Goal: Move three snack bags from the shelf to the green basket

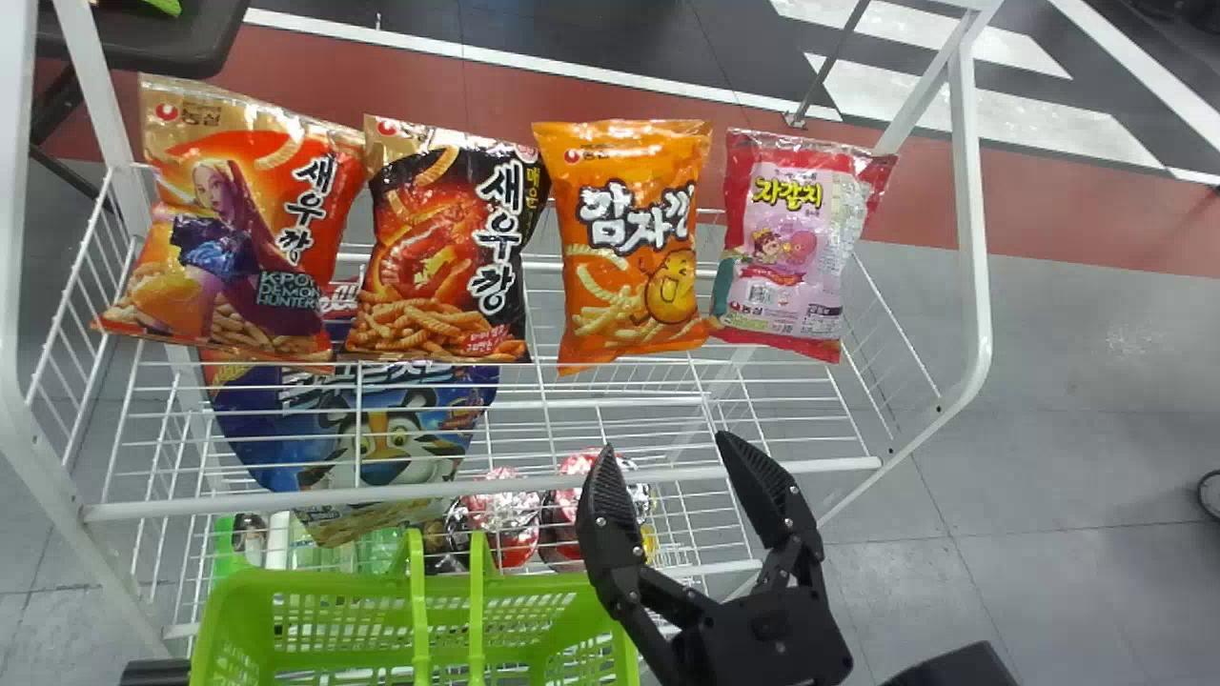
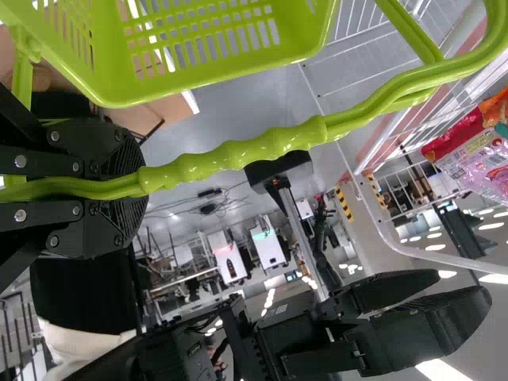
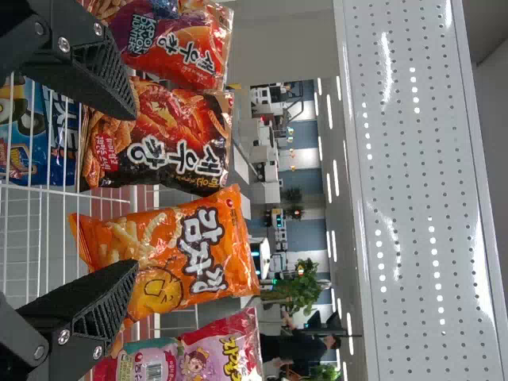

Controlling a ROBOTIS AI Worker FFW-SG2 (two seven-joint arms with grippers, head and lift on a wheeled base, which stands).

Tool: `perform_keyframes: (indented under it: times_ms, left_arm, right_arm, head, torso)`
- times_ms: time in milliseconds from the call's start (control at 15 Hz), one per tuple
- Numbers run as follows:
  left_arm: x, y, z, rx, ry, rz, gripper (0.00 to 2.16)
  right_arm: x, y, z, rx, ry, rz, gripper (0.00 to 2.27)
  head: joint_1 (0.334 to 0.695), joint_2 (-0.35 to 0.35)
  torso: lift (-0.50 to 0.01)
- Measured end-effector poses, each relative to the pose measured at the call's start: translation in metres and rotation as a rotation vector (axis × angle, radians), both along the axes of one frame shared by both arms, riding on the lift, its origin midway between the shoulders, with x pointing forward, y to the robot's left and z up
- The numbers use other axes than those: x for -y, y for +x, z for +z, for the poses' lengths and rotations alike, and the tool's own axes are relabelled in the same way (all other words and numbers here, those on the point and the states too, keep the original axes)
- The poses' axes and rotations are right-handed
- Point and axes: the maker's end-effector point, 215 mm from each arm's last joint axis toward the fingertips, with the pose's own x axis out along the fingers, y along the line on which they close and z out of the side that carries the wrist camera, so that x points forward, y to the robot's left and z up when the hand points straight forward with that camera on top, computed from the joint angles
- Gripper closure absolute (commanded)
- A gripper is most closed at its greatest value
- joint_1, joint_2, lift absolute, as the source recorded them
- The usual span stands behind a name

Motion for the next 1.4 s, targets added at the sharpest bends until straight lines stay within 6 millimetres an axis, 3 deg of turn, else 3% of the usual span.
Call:
perform_keyframes:
  times_ms: [200,400,667,733,800,1067,1133,1400]
  left_arm:
    - [0.001,-0.002,0.001,-0.001,-0.005,0.001,1.72]
    - [0.01,-0.007,0.004,0.004,-0.014,-0.004,1.72]
    - [0.013,-0.011,0.004,0.004,-0.013,-0.007,1.72]
    - [0.013,-0.011,0.004,0.005,-0.018,-0.008,1.72]
    - [0.012,-0.012,0.004,0.004,-0.018,-0.007,1.72]
    - [0.009,-0.013,0.0,0.002,-0.009,-0.008,1.72]
    - [0.008,-0.013,-0.001,0.001,-0.008,-0.008,1.72]
    - [0.006,-0.011,-0.004,-0.002,-0.005,-0.007,1.72]
  right_arm:
    - [-0.01,0.005,0.0,0.013,0.009,0.044,0.18]
    - [-0.027,0.027,0.01,0.047,0.043,0.094,0.18]
    - [-0.075,0.084,-0.007,-0.008,0.043,0.17,0.18]
    - [-0.094,0.1,-0.012,-0.028,0.049,0.193,0.18]
    - [-0.11,0.112,-0.013,-0.034,0.053,0.213,0.18]
    - [-0.174,0.152,-0.007,-0.038,0.047,0.302,0.18]
    - [-0.185,0.161,-0.006,-0.041,0.045,0.313,0.18]
    - [-0.212,0.19,-0.013,-0.069,0.037,0.337,0.18]
  head:
    - [0.695,-0.35]
    - [0.695,-0.35]
    - [0.695,-0.346]
    - [0.695,-0.311]
    - [0.695,-0.234]
    - [0.695,-0.108]
    - [0.695,-0.06]
    - [0.695,-0.005]
  torso:
    - [-0.048]
    - [-0.048]
    - [-0.048]
    - [-0.048]
    - [-0.048]
    - [-0.048]
    - [-0.048]
    - [-0.048]
